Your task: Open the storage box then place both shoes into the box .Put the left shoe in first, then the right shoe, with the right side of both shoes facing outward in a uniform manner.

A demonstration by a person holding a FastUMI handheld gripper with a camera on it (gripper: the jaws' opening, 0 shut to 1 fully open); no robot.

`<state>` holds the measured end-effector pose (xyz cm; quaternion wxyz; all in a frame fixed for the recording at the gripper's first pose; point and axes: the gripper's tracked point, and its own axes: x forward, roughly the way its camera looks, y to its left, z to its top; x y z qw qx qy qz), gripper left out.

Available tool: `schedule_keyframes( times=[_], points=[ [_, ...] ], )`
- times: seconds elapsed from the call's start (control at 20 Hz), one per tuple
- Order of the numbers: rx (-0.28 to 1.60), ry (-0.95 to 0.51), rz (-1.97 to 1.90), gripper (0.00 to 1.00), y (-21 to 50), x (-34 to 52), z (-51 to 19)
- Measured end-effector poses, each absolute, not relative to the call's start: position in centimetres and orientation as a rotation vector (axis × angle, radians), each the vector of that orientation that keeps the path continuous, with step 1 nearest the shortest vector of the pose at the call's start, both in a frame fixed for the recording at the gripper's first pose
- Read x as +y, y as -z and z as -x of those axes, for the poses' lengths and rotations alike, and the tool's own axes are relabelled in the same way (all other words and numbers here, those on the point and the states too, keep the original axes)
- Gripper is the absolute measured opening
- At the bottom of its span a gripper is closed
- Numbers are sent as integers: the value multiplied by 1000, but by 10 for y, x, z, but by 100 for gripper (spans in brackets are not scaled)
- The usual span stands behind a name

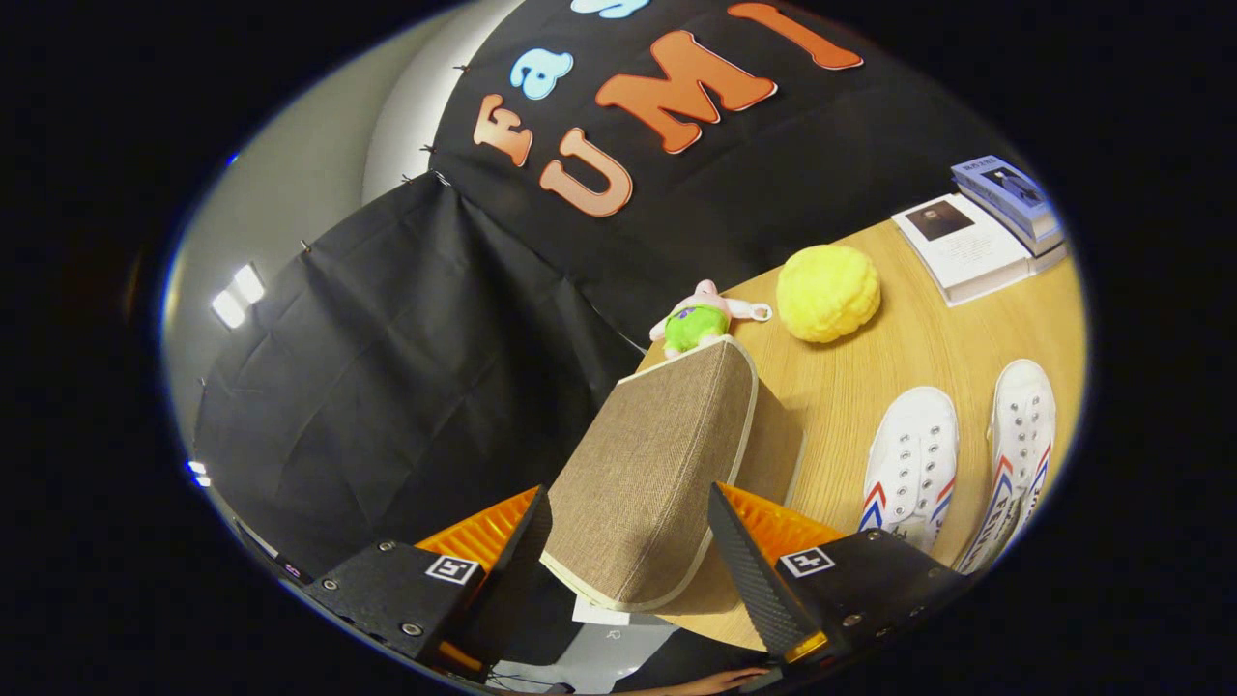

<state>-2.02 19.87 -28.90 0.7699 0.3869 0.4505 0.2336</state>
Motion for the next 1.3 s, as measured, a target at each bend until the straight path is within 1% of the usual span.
schedule_keyframes(
  times=[0.2,0.65,0.9,1.05,1.15,1.2,1.25,1.3],
  points=[
    [1040,-524,-879,97,310,214,29],
    [1144,-506,-1022,97,346,236,37],
    [1110,-506,-1139,96,340,235,29],
    [1069,-484,-1161,90,334,224,21],
    [1052,-464,-1153,83,335,217,19],
    [1046,-460,-1158,75,334,216,18],
    [1053,-455,-1149,73,336,214,17],
    [1060,-442,-1110,68,340,211,20]
  ],
)
